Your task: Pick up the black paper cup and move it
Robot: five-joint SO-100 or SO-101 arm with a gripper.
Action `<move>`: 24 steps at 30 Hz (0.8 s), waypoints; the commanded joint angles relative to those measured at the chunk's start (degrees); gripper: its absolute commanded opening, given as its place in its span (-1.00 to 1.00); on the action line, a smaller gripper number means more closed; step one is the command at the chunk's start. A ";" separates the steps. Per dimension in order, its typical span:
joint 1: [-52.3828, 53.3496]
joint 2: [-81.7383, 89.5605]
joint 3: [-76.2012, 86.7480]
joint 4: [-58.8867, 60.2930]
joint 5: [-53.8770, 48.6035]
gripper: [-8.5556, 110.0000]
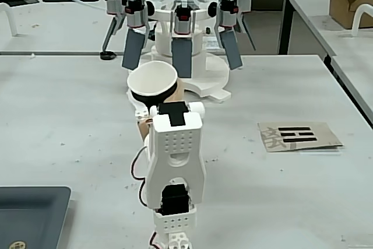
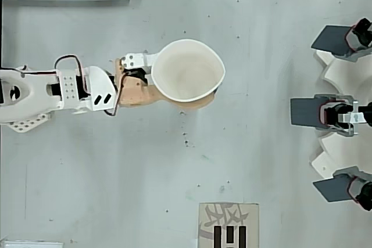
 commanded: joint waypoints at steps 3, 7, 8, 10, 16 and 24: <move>2.64 4.39 1.93 -1.76 -0.35 -0.78; 4.83 4.75 2.64 -1.58 0.35 -0.80; 5.19 4.75 2.46 -0.97 0.62 -0.80; 5.98 4.57 2.29 0.18 1.67 -0.79; 7.21 2.55 -1.67 3.25 3.43 -0.80; 7.47 -1.49 -12.22 10.72 5.62 -0.79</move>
